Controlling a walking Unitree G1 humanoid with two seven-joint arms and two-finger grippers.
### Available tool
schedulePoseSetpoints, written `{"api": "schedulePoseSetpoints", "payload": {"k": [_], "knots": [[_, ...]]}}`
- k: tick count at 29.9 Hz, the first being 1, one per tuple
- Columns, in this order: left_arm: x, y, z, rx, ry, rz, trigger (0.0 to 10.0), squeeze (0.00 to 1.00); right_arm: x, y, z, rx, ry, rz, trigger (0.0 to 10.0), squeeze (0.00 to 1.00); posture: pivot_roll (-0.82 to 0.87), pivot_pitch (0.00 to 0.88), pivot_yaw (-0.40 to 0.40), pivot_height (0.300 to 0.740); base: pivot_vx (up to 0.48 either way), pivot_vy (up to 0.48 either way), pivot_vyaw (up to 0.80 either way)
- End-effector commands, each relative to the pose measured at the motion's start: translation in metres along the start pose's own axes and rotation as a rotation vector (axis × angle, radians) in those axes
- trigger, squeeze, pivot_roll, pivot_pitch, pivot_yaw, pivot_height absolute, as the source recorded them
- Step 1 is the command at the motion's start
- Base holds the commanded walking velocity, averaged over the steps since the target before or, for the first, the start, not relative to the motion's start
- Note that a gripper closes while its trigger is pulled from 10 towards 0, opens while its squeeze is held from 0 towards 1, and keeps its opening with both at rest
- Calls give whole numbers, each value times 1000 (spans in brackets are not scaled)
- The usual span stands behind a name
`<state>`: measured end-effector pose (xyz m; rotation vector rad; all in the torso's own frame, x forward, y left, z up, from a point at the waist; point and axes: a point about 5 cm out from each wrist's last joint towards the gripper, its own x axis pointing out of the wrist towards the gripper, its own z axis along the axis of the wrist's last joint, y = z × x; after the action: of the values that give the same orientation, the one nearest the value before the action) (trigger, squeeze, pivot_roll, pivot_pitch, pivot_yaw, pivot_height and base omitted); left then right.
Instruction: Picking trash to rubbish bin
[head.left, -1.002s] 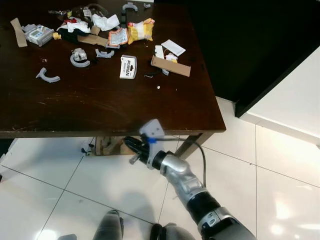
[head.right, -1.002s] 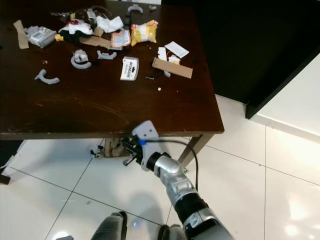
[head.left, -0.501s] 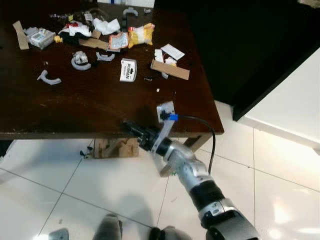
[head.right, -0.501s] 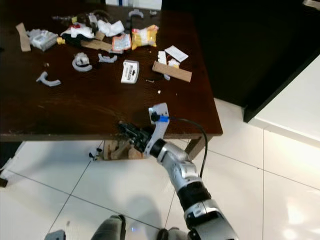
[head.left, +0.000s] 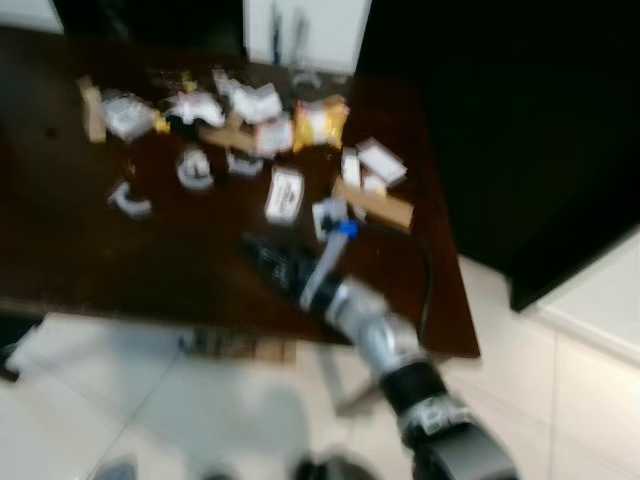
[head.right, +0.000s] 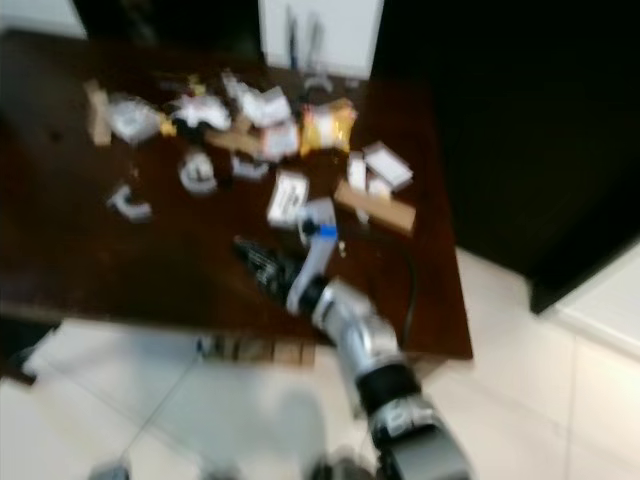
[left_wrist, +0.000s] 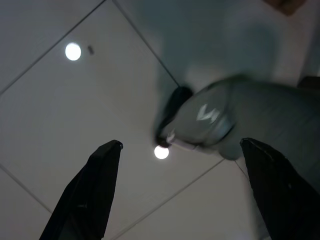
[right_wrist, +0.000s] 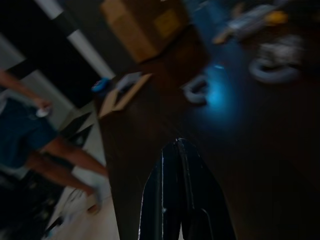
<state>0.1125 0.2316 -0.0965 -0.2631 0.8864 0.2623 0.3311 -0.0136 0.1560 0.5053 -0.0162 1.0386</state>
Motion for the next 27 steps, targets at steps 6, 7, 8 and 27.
{"api": "schedulePoseSetpoints", "payload": {"k": [6, 7, 8, 27], "knots": [[-7, 5, -20, -22, 76, 25, 10000, 0, 35, 29, -8, 80, -53, 36, 10000, 0, 378, 176, -126, 740, 321, 0, 258], [-7, 5, -21, -25, 78, 27, 10000, 0, 35, 28, -8, 75, -47, 23, 10000, 0, 378, 176, -126, 740, 255, 0, 0], [-7, 5, -21, -25, 78, 27, 10000, 0, 35, 28, -8, 75, -47, 23, 10000, 0, 378, 176, -126, 740, 255, 0, 0], [-8, 4, -24, -24, 88, 35, 10000, 0, 19, -20, 49, -195, -93, -211, 10000, 1000, 382, 177, -136, 740, 0, 0, 0]]}}
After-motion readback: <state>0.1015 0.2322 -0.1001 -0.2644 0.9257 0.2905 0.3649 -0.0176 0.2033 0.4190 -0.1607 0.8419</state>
